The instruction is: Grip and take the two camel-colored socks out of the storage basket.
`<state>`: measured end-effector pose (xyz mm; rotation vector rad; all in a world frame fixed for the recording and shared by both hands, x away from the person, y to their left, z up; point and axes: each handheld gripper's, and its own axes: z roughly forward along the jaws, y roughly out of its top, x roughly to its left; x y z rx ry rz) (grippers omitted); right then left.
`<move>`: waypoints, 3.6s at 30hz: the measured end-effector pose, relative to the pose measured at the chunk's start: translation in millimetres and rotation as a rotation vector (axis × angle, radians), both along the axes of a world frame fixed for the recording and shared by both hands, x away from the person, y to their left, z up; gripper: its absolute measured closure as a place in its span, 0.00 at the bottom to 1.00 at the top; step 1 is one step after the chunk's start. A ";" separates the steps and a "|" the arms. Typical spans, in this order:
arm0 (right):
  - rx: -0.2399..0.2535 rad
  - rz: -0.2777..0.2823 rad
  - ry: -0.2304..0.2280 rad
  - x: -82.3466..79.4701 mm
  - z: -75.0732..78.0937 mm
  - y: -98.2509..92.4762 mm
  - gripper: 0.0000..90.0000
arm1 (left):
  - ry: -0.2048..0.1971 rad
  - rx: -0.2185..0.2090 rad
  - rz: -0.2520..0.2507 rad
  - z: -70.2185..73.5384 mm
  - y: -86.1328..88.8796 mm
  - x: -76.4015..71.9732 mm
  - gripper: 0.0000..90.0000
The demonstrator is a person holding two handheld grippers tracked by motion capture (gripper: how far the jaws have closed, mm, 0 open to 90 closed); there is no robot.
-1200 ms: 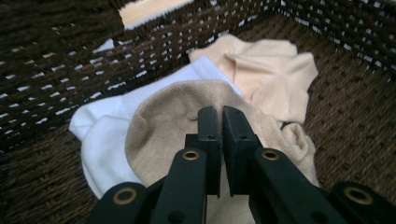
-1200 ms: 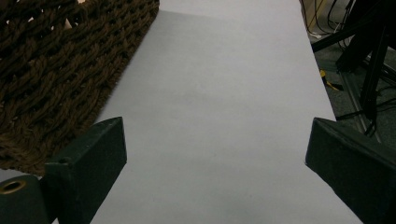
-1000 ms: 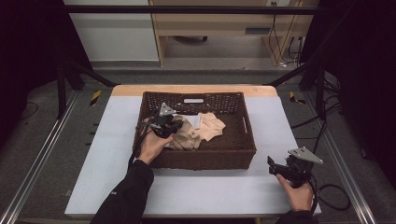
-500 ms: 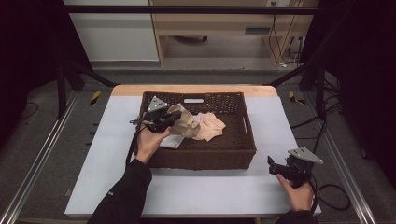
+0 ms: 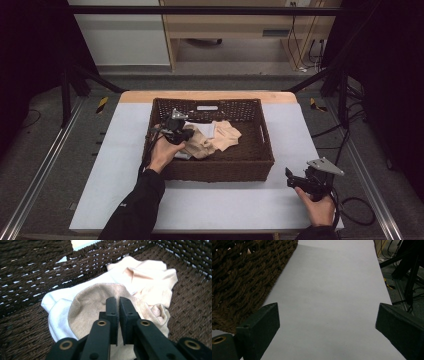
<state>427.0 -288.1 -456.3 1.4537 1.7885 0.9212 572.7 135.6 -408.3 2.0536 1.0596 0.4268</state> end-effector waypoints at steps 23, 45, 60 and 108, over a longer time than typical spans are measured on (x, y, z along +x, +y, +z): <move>0.005 0.003 0.000 0.5 0.1 0.8 0.06 | -0.029 0.084 0.051 -14.7 16.5 37.4 0.55; 0.006 0.000 -0.004 -0.1 0.7 0.5 0.07 | 0.091 0.112 0.044 -16.6 15.3 31.8 0.99; 0.008 -0.002 -0.006 -0.6 1.2 -0.1 0.07 | -0.111 -0.051 0.044 31.1 32.9 2.1 0.99; -0.002 -0.004 0.000 -0.6 0.6 1.3 0.07 | -0.153 -0.003 -0.030 51.6 21.2 -28.3 0.99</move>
